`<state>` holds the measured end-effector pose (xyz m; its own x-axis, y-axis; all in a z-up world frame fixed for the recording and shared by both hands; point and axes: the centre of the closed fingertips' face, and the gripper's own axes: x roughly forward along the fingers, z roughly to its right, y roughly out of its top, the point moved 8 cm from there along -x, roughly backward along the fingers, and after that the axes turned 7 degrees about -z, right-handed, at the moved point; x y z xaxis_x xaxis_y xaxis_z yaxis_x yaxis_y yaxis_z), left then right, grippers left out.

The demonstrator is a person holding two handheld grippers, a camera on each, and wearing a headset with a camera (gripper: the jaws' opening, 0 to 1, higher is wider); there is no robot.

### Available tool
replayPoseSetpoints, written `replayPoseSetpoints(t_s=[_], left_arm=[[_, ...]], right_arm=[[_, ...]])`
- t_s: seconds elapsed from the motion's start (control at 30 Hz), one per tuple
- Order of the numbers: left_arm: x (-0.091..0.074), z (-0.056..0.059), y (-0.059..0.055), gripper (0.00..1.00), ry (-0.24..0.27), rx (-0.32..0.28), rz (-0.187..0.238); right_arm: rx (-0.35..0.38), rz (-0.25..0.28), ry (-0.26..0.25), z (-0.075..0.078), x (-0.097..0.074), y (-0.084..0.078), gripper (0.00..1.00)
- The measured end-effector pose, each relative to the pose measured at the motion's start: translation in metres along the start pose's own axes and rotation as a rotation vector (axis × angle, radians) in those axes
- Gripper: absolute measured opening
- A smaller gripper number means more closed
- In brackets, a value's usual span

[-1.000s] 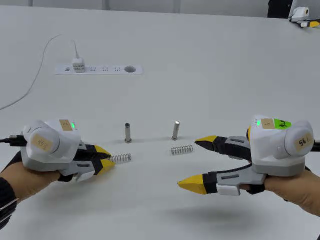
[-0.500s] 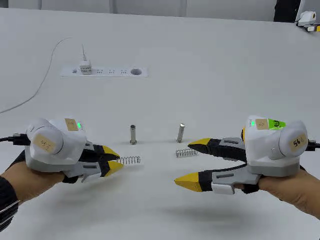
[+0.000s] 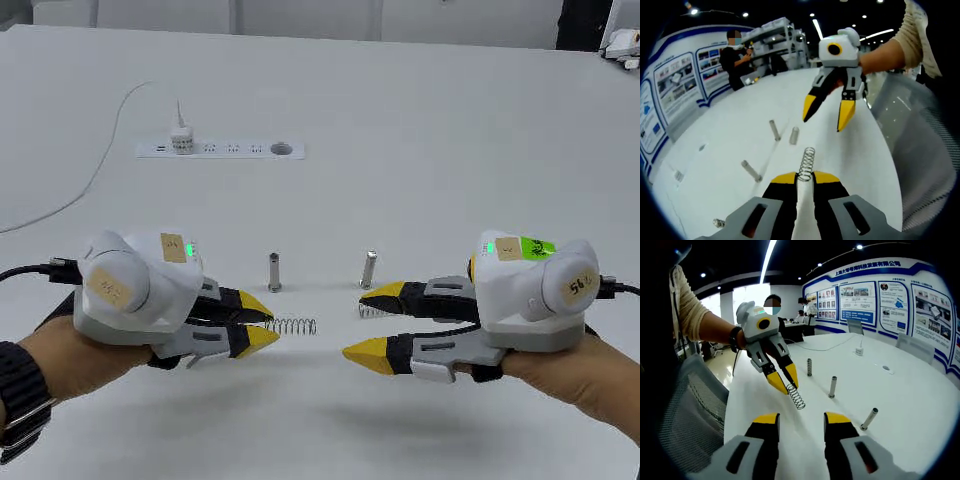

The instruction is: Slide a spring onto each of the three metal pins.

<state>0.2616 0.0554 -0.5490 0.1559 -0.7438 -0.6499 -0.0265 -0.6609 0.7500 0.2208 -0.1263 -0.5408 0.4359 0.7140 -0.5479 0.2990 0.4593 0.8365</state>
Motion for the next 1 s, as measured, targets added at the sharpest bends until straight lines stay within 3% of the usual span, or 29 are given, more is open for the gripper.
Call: replayPoseSetpoints(t_s=[0.3,1.0], left_arm=[[0.001,0.008,0.009,0.1,-0.023,0.063,-0.008],[0.004,0.021,0.025,0.1,-0.071,0.104,0.002]], right_arm=[[-0.033,-0.014,0.031,-0.005,0.009,0.005,0.31],[-0.141,-0.077,0.075,-0.018,0.021,0.0,0.13]])
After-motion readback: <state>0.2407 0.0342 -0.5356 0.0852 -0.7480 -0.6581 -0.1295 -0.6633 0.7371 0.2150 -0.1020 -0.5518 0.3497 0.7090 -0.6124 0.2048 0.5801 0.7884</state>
